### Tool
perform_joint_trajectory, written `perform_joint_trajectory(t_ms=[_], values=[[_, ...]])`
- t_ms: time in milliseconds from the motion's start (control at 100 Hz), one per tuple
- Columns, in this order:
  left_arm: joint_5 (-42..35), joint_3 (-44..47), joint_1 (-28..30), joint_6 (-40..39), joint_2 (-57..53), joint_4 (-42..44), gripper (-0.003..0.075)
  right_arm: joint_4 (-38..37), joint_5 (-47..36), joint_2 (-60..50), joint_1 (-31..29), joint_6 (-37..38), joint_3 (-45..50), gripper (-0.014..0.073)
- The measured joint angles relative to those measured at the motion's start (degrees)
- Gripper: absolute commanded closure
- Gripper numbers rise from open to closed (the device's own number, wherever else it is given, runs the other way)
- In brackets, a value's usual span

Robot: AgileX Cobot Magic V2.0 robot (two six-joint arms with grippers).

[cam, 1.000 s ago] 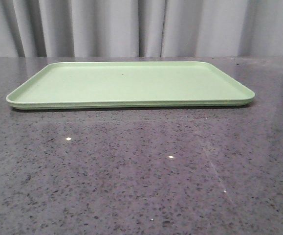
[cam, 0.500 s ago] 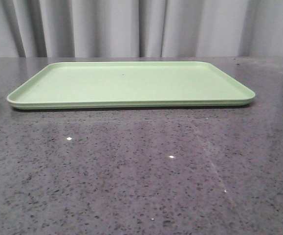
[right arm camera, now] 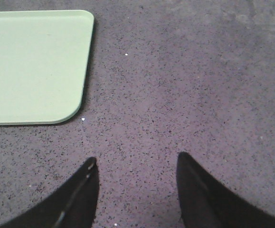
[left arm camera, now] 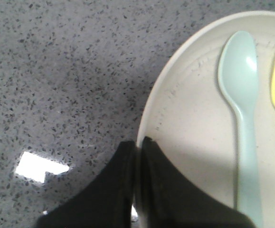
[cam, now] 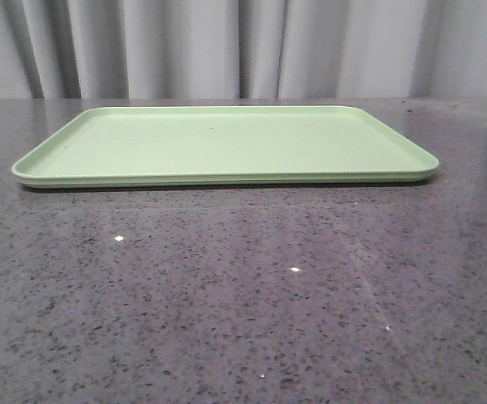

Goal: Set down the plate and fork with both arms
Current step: 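Lift the cream plate with the left gripper toward the green tray, then lower the plate onto the tray and open the left gripper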

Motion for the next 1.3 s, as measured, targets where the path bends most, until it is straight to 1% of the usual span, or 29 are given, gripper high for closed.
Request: perform_joint_trajectory(t_ms=[230,460,550,690,1020,1160,1300], values=[[3.3,-7.0,0.0,2.0,-1.0,-3.6,0.0741,0.0,0.0,0.0,0.0,0.0,0.0,0.0203],[3.7,-11.4,0.0,7.0,-1.0,-14.8,0.0741,0.0,0.0,0.0,0.0,0.0,0.0,0.0203],[3.4,-12.6,-1.4,8.2,0.4,-19.1,0.0741,0.0,0.0,0.0,0.0,0.0,0.0,0.0203],[1.4,-14.8,-7.3,8.8,4.0,-22.3,0.0741,0.0,0.1,0.0,0.0,0.0,0.0,0.0203],[-7.1,-20.9,-25.8,5.9,15.2,-24.3,0.0741,0.0,0.1,0.0,0.0,0.0,0.0,0.0203],[-8.2,-25.3,-31.3,3.7,21.5,-24.5,0.0741,0.0,0.1,0.0,0.0,0.0,0.0,0.0203],[-8.9,-29.7,-35.5,2.6,27.5,-24.5,0.0741,0.0,0.2,0.0,0.0,0.0,0.0,0.0203]])
